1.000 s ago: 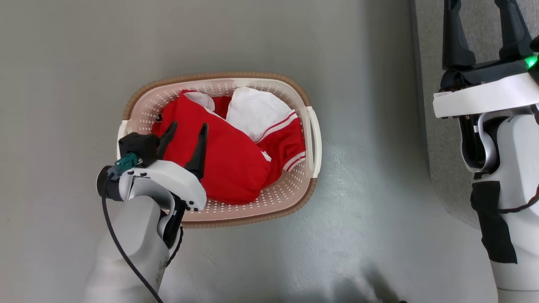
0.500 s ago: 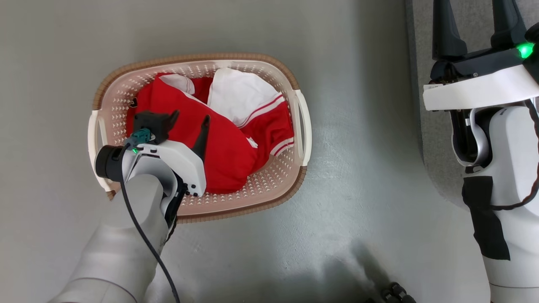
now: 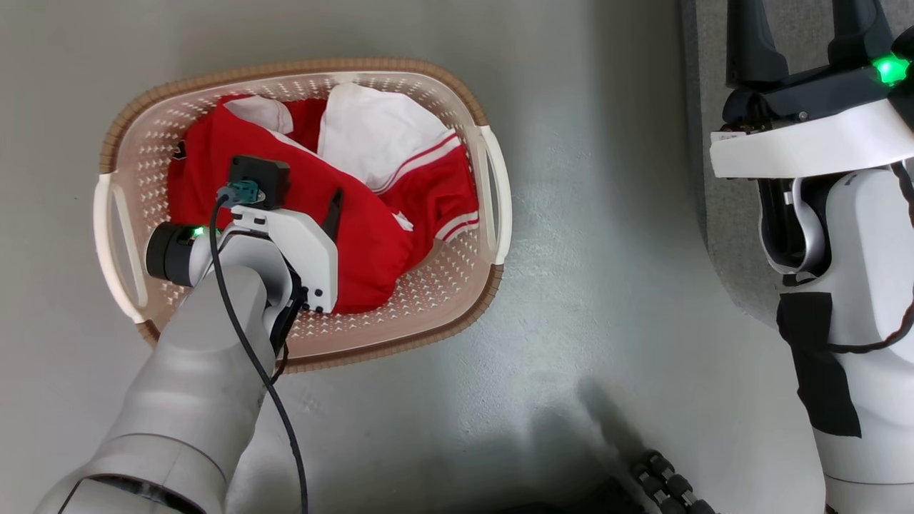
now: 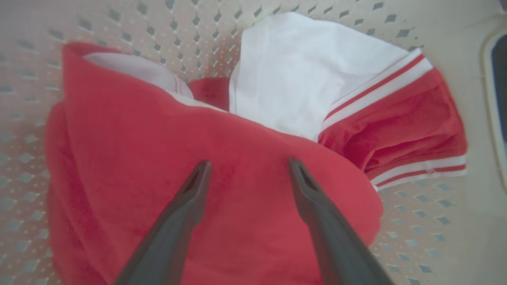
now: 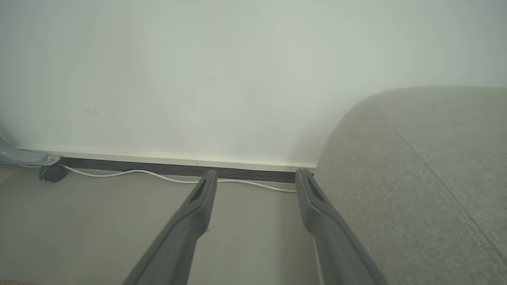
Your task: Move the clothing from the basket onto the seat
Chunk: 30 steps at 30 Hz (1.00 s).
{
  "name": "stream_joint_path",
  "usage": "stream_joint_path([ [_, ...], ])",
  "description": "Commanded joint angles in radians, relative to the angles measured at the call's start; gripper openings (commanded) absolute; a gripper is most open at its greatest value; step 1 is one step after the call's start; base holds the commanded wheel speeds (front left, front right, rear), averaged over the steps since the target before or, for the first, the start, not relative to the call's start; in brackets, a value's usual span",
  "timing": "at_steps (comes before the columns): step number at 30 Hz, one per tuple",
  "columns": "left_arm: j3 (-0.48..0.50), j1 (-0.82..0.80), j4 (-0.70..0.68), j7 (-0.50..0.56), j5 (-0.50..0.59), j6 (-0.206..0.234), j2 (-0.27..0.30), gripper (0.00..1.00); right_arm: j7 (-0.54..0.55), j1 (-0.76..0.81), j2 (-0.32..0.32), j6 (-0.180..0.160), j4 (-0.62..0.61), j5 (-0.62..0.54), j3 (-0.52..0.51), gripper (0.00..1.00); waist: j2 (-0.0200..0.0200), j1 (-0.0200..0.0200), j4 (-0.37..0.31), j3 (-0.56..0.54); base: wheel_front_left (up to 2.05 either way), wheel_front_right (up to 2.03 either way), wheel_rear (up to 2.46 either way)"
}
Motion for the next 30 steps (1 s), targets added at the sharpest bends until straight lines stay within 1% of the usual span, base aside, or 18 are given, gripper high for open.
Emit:
stream_joint_path([
  [1, 0.008, -0.005, -0.002, 0.001, -0.01, 0.012, 0.018, 1.0, -0.006, 0.015, 0.01, 0.007, -0.032, 0.008, 0.014, 1.0, 0.0, 0.0, -0.009, 0.012, 0.0, 0.0, 0.0],
  [3, -0.002, -0.012, 0.002, 0.014, -0.015, 0.019, 0.018, 1.0, -0.006, 0.013, 0.01, 0.007, -0.038, 0.009, 0.012, 1.0, 0.0, 0.0, -0.014, 0.024, 0.0, 0.0, 0.0],
  [7, -0.023, -0.026, 0.01, 0.035, -0.011, 0.049, 0.018, 1.0, -0.006, 0.007, 0.011, 0.007, -0.05, 0.01, 0.009, 1.0, 0.0, 0.0, -0.024, 0.05, 0.0, 0.0, 0.0],
  [15, -0.07, -0.057, 0.022, 0.053, 0.03, 0.101, 0.033, 1.0, -0.006, 0.008, 0.011, 0.007, -0.081, 0.018, 0.003, 1.0, 0.0, 0.0, -0.031, 0.087, 0.0, 0.0, 0.0],
  [19, -0.12, -0.064, 0.025, 0.076, 0.073, 0.106, 0.042, 1.0, -0.006, 0.017, 0.011, 0.007, -0.089, 0.013, -0.002, 1.0, 0.0, 0.0, -0.027, 0.093, 0.0, 0.0, 0.0],
  [20, -0.132, -0.067, 0.025, 0.076, 0.083, 0.107, 0.044, 0.85, -0.006, 0.019, 0.011, 0.007, -0.091, 0.012, -0.004, 1.0, 0.0, 0.0, -0.026, 0.094, 0.0, 0.0, 0.0],
  [21, -0.145, -0.069, 0.025, 0.078, 0.095, 0.108, 0.046, 0.48, -0.006, 0.021, 0.011, 0.007, -0.092, 0.011, -0.004, 1.0, 0.0, 0.0, -0.025, 0.095, 0.0, 0.0, 0.0],
  [22, -0.158, -0.071, 0.026, 0.081, 0.105, 0.108, 0.048, 0.26, -0.006, 0.022, 0.011, 0.007, -0.092, 0.01, -0.005, 1.0, 0.0, 0.0, -0.024, 0.095, 0.0, 0.0, 0.0],
  [23, -0.165, -0.072, 0.026, 0.08, 0.111, 0.11, 0.05, 0.0, -0.006, 0.023, 0.011, 0.007, -0.092, 0.009, -0.006, 1.0, 0.0, 0.0, -0.023, 0.095, 0.0, 0.0, 0.0],
  [30, -0.168, -0.071, 0.027, 0.062, 0.1, 0.101, 0.06, 0.0, -0.006, 0.01, 0.012, 0.007, -0.088, 0.007, -0.009, 1.0, 0.0, 0.0, -0.017, 0.085, 0.0, 0.0, 0.0],
])
